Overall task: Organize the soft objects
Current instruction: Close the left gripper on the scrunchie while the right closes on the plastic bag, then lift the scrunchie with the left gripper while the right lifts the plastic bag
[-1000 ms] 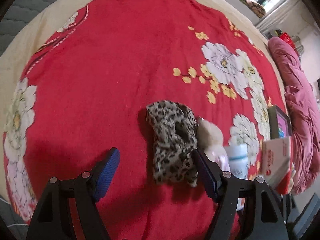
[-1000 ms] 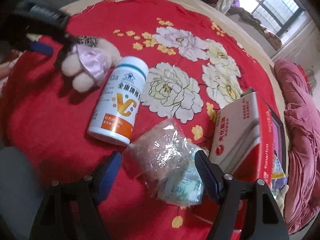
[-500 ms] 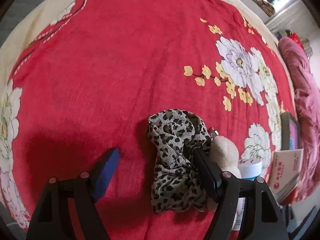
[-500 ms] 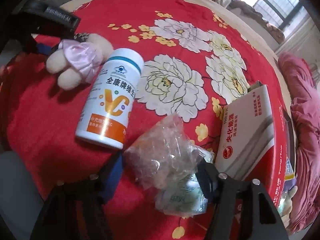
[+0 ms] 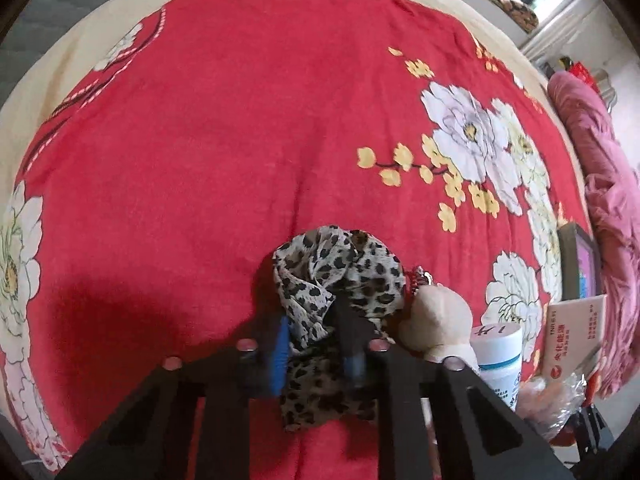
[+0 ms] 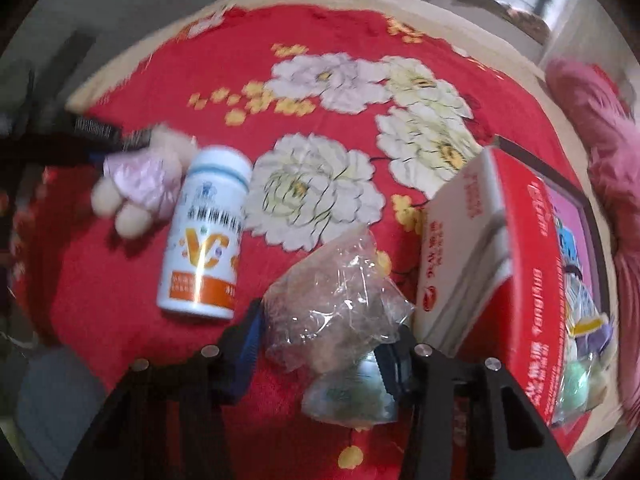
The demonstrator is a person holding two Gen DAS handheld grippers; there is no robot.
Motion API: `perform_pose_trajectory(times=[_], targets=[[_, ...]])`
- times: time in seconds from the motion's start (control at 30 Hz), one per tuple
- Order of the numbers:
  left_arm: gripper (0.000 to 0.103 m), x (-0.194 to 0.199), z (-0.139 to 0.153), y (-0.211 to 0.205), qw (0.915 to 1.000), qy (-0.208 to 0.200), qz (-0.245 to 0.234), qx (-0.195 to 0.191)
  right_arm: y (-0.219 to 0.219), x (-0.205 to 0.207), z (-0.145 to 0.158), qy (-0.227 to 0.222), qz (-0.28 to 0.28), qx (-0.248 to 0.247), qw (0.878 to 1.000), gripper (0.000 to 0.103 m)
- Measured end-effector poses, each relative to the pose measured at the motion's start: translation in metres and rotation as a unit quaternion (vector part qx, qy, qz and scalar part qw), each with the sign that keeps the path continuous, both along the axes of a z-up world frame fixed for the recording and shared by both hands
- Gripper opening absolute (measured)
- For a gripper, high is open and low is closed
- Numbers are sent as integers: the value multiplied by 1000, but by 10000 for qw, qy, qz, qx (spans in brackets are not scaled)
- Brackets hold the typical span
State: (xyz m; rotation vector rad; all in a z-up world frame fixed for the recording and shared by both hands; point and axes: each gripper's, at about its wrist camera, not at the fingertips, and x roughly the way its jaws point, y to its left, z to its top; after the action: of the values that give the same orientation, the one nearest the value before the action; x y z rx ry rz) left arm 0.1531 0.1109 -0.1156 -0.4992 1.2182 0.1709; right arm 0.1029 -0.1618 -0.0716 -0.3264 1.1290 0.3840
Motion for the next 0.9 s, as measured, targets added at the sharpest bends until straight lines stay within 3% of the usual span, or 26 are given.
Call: perform_pose_trajectory(times=[0.2, 0.57, 0.9], targets=[[10, -14, 7, 5, 9997, -182, -31, -165, -21, 4, 26, 29, -366, 622, 9974, 51], [10, -47, 34, 6, 9986, -462, -246, -102, -25, 1, 55, -126, -504, 873, 9948, 51], [10, -72, 59, 18, 9974, -708, -136, 38, -21, -7, 63, -161, -549, 872, 9945, 51]])
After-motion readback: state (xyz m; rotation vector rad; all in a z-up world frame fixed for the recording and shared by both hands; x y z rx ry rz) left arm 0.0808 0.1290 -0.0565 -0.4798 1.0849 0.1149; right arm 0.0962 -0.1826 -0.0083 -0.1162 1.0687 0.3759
